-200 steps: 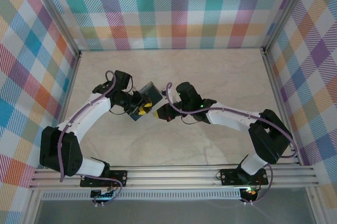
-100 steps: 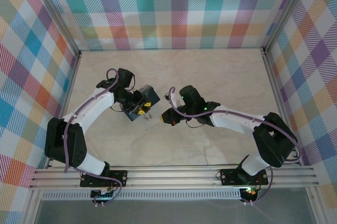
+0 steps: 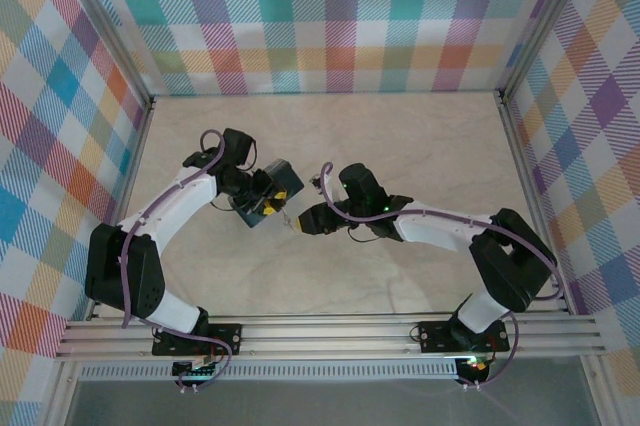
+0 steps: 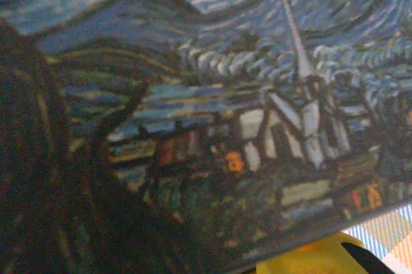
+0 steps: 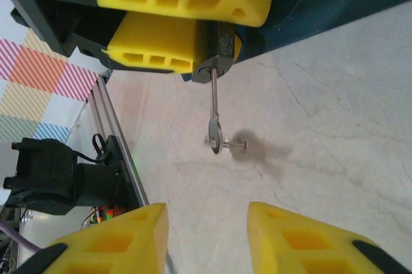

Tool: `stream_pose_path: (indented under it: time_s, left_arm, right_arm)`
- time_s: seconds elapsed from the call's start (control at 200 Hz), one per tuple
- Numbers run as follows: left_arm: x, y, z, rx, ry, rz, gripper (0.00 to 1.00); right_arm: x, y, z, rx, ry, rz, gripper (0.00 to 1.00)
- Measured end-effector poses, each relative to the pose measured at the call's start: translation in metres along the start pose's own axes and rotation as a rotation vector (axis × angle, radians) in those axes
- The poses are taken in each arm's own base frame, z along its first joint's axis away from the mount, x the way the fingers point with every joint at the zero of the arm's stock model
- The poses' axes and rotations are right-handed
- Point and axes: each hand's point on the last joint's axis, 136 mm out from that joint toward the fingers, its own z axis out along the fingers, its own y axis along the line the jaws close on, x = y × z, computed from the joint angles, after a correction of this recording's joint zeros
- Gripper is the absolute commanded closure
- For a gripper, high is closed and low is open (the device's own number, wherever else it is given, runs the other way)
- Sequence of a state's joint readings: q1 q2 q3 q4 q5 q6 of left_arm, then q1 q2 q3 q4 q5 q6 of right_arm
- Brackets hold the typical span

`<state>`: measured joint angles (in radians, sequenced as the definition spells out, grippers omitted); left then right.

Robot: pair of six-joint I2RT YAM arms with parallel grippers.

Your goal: Unlock the padlock with the key

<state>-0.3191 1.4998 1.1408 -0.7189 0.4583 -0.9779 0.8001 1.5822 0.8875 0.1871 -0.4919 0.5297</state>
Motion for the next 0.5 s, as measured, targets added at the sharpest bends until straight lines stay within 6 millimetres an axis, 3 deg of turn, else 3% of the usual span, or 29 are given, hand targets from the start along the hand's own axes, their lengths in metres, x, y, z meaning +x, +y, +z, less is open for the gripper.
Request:
stream_pose_path:
  time_s: [0.275, 0.5]
  left_arm:
    - [-0.002, -0.003, 0.0, 0.014, -0.006, 0.004, 1.0]
    - [-0.002, -0.003, 0.0, 0.014, -0.006, 0.004, 1.0]
  right_arm:
    - [-0.014, 0.001, 0.005, 0.0, -0.076, 0.075, 0.65]
    - [-0.006, -0.015, 0.019, 0.019, -0.054, 0.127, 0.66]
